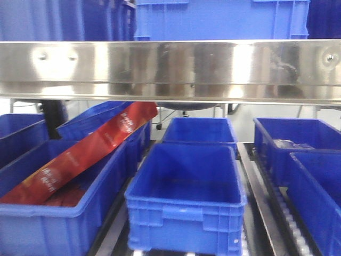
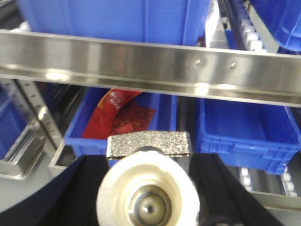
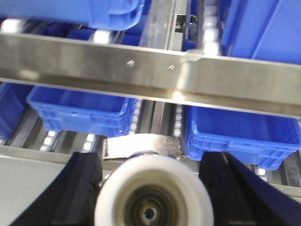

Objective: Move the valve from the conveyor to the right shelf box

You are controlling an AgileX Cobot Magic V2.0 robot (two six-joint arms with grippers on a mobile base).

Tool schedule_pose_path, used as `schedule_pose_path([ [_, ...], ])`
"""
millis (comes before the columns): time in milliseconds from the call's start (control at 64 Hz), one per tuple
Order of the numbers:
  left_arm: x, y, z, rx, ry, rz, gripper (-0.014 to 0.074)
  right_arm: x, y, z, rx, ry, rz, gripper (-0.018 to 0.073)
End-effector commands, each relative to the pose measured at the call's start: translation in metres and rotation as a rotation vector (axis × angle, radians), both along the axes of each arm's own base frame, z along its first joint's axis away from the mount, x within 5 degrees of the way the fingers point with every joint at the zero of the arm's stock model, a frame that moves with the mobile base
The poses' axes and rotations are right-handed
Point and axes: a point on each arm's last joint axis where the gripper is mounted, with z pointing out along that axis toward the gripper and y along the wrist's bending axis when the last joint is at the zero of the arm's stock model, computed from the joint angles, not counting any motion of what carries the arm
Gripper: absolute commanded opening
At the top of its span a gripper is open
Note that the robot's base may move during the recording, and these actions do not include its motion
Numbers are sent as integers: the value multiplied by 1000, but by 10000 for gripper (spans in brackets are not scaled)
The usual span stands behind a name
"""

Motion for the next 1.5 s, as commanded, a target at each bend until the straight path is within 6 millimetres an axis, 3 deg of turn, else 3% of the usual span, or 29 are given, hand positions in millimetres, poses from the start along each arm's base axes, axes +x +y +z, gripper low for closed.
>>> schedule_pose_path([
  [0,-1,0,7,-7,-70,1,-111,0,-1,8,4,-79,-11,-162],
  [1484,-1,0,7,-7,-70,1,-111,0,-1,8,4,-79,-11,-162],
])
